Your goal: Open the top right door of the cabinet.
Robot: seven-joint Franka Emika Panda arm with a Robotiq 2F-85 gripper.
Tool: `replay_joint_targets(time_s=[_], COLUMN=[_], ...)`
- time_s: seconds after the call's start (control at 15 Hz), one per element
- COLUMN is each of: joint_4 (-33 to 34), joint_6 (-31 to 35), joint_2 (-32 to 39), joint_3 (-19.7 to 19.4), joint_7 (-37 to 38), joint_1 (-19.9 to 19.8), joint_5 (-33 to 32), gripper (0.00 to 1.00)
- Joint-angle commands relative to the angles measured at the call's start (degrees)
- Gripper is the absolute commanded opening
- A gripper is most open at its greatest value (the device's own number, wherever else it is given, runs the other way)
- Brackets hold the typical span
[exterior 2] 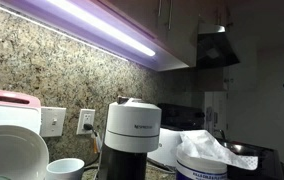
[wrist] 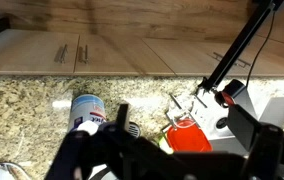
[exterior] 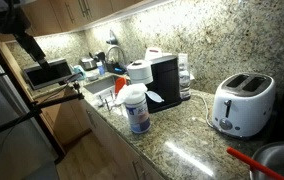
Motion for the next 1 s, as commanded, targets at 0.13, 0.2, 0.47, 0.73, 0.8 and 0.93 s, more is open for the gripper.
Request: replay_joint_targets(time_s=[0.13, 0.2, 0.47, 0.73, 0.8, 0.93], joint_4=[-0.3, -0.3, -0.2, -0.6, -0.6, -0.7], joint_6=[6.0, 9.4, 23.0, 34.9, 37.4, 42.5], joint_2=[-0.5, -0.6, -0.5, -1.3, -1.4, -1.9], joint_3=[2.6, 3.0, 5.2, 7.4, 8.2, 9.8], joint_7=[0.4, 0.1, 2.7, 8.2, 9.7, 12.6], joint_1=[-2.1, -2.1, -4.1, -8.0, -9.5, -13.1], joint_5=[-2.6, -3.2, -7.4, -10.7, -11.7, -13.7], gripper=[1.0, 1.0, 1.0, 1.0, 1.0, 1.0])
